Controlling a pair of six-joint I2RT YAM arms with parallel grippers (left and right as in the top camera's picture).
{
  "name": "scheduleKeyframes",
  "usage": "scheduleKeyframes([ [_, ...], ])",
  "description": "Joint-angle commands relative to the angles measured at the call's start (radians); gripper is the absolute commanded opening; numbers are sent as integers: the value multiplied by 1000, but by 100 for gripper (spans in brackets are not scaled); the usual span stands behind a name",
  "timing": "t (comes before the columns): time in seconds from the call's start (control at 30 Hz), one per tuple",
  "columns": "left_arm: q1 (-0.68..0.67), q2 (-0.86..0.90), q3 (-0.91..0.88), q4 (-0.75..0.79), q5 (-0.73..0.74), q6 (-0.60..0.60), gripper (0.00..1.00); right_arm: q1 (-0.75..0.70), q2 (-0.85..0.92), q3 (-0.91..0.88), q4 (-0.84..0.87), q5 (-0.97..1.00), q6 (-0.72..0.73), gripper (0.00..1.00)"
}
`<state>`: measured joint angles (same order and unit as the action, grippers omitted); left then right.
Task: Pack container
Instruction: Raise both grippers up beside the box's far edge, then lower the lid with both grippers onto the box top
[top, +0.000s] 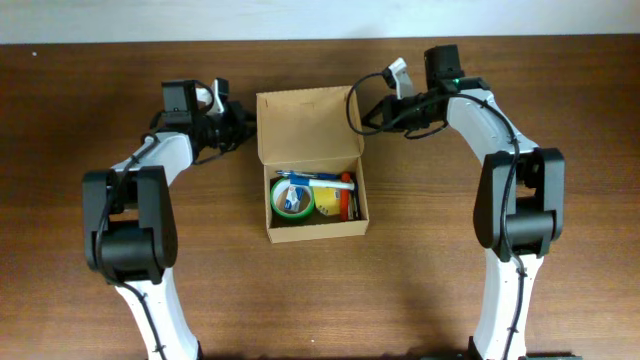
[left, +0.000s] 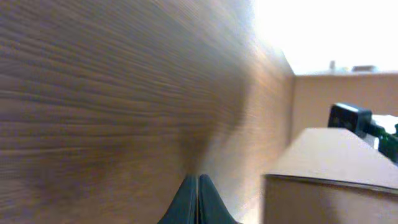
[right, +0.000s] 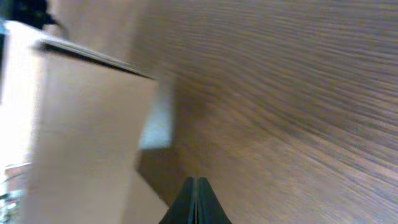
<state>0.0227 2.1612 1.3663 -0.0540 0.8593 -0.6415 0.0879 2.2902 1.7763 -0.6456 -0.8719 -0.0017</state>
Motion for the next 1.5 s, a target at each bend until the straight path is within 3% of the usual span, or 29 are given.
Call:
scheduleKeyframes([
  [0.0, -13, 11, 16, 16, 87, -21, 2, 3, 7, -8, 15, -165, 3, 4],
  [0.47, -21, -15, 140, 5, 253, 11, 2, -27, -6, 1, 6, -438, 3, 4],
  [0.6, -32, -61, 140, -76, 244, 96, 2, -30, -52, 5, -37, -428, -21, 4],
  [0.93, -77, -240, 140, -410, 51, 354, 2, 2, -183, 5, -299, -272, -235, 4],
  [1.07, -102, -278, 140, -478, -1, 399, 2, 18, -192, 5, -382, -194, -278, 4],
  [1.27, -154, -312, 140, -696, -199, 475, 2, 42, -196, 5, -592, -40, -415, 4],
  [1.47, -191, -328, 140, -831, -331, 479, 2, 50, -204, 6, -687, 101, -417, 4],
])
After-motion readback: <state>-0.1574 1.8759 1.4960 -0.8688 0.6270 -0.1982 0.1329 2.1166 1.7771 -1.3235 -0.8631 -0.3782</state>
